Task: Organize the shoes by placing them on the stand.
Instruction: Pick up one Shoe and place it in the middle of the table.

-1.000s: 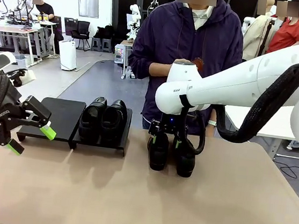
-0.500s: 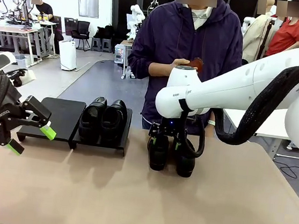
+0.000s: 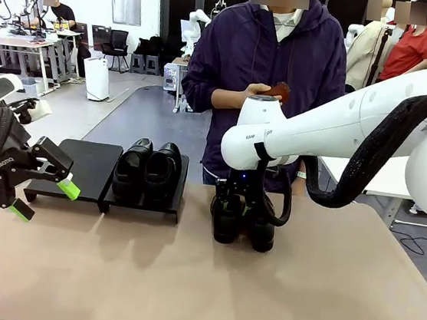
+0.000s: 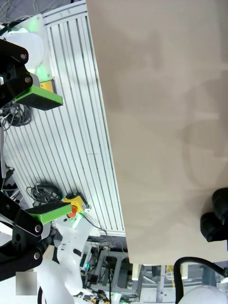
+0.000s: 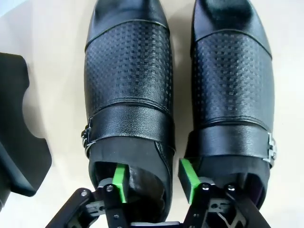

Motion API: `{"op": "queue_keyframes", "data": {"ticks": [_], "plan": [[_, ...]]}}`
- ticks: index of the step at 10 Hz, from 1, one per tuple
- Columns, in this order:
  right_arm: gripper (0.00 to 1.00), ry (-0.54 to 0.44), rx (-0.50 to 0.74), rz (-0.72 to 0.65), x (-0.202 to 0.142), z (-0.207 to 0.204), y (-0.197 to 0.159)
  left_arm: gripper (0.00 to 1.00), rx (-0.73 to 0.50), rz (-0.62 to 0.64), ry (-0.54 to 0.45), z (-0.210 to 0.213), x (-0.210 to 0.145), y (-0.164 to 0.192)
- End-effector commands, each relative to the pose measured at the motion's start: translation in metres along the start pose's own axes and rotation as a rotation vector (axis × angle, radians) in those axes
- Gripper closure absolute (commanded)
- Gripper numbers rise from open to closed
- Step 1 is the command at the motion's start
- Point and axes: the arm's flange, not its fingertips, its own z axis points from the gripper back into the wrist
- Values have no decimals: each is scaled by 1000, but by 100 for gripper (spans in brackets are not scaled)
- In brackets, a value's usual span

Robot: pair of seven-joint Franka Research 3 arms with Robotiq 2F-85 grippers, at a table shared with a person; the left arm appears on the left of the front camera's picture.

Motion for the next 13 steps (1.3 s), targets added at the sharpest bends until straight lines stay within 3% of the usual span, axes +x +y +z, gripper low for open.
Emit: {"op": "queue_keyframes", "data": {"ticks": [1, 10, 13], "plan": [[100, -5, 11, 11, 0, -7, -1, 0, -11, -3, 4, -1, -2, 3], [100, 13, 21, 50, -4, -5, -1, 0, -11, -3, 4, -1, -2, 3], [100, 12, 89, 163, -37, 72, -16, 0, -11, -3, 4, -1, -2, 3]]}}
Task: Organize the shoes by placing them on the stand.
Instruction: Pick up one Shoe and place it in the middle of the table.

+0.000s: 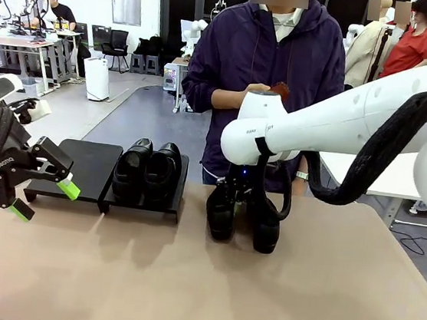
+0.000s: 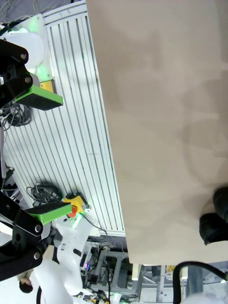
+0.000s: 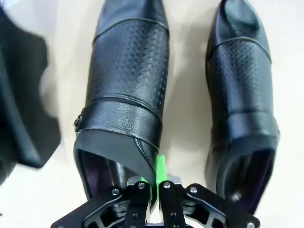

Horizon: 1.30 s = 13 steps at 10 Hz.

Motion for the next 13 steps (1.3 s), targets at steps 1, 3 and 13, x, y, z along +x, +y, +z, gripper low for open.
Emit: {"op": "queue_keyframes", "data": {"ticks": [1, 3, 13], "plan": [[100, 37, 89, 88, -58, 82, -25, 0, -11, -3, 3, -1, -2, 3], [100, 59, 98, 162, -122, 130, -47, 0, -11, -3, 3, -1, -2, 3], [100, 63, 150, 54, -291, 62, 45, 0, -11, -3, 3, -1, -2, 3]]}}
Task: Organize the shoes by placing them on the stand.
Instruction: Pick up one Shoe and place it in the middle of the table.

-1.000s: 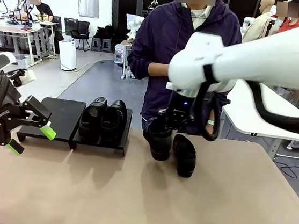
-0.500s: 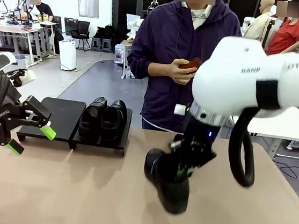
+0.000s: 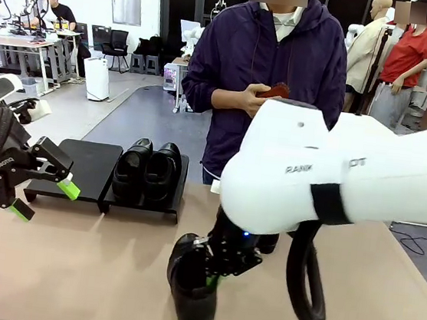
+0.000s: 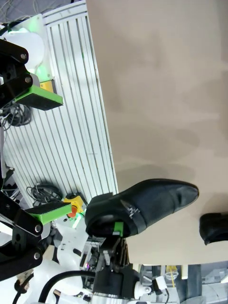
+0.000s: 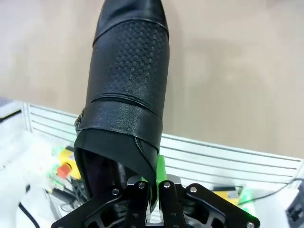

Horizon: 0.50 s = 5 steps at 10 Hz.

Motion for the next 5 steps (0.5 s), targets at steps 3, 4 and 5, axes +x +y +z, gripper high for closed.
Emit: {"op": "queue_keyframes", "data": {"ticks": [3, 4, 5], "plan": [[100, 6, 38, -78, 48, -28, 39, 0, -11, -4, 3, -1, -2, 3], [100, 26, 29, -99, 58, -36, 45, 0, -11, -4, 3, -1, -2, 3], [100, 29, 20, -122, 63, -41, 48, 0, -11, -4, 3, -1, -2, 3]]}}
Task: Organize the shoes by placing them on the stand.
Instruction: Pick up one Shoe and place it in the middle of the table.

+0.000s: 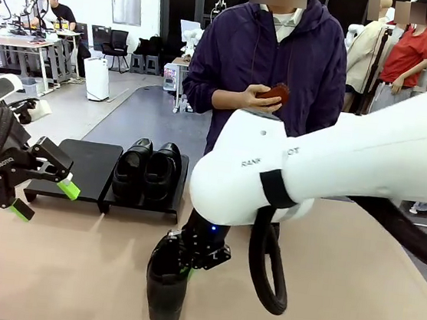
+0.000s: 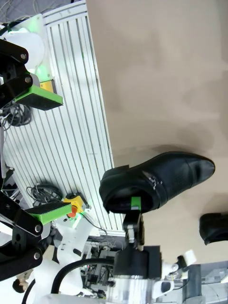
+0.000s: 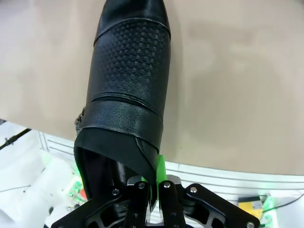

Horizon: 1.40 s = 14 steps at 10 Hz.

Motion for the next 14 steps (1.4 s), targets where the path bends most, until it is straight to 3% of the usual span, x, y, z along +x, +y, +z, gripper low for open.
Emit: {"op": "queue_keyframes", "data": {"ticks": [1, 4, 7, 8, 9, 10, 14], "plan": [[100, -13, -29, -51, 13, 0, 16, 0, -11, -3, 3, -1, -2, 3], [100, -39, -67, -143, 21, -10, 20, 0, -11, -3, 3, -1, -2, 3], [100, -24, -110, -148, 24, -13, 21, 0, -11, -3, 3, -1, -2, 3], [63, -21, -113, -138, 26, -14, 22, 0, -11, -3, 3, -1, -2, 3], [7, -23, -117, -135, 27, -14, 23, 0, -11, -3, 3, -1, -2, 3], [0, -26, -116, -125, 26, -15, 22, 0, -11, -3, 3, -1, -2, 3], [0, -17, -86, -96, 27, 16, 4, 0, -11, -3, 3, -1, -2, 3]]}}
